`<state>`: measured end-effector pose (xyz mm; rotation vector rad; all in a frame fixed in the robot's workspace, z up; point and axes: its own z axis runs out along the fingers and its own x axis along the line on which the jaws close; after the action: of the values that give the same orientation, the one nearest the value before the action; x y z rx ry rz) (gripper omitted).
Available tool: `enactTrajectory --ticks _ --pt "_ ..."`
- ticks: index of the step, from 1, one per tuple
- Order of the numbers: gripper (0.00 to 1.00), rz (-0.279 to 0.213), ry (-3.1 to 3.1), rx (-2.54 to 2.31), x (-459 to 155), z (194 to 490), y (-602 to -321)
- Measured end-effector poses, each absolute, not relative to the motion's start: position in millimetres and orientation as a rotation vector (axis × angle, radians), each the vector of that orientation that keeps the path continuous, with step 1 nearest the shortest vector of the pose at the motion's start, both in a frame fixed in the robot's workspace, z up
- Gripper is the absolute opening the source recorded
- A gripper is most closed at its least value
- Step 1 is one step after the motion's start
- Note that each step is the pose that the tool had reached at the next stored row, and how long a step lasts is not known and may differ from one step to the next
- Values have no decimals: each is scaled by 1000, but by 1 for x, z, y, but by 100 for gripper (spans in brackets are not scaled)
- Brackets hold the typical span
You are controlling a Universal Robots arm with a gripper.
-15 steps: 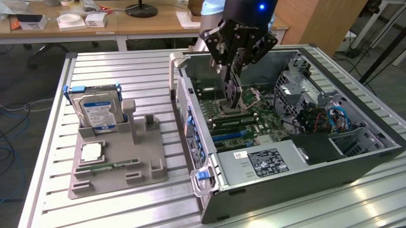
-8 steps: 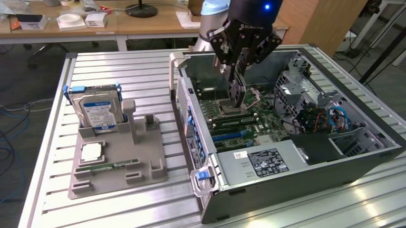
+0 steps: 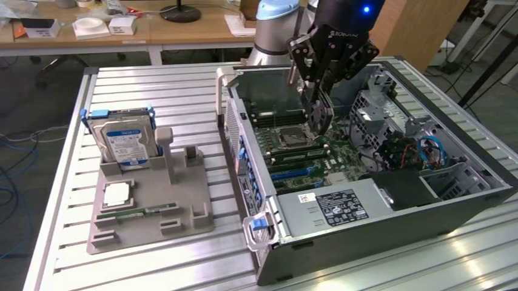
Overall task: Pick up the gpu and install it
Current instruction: 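Pick up the gpu and move the gpu toward the slot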
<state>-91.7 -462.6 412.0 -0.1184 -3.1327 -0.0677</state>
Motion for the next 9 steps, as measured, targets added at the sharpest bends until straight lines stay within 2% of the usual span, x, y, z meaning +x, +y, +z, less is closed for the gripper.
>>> enactTrajectory --ticks 9 --pt "26 -68 -3133 -118 -77 412 -463"
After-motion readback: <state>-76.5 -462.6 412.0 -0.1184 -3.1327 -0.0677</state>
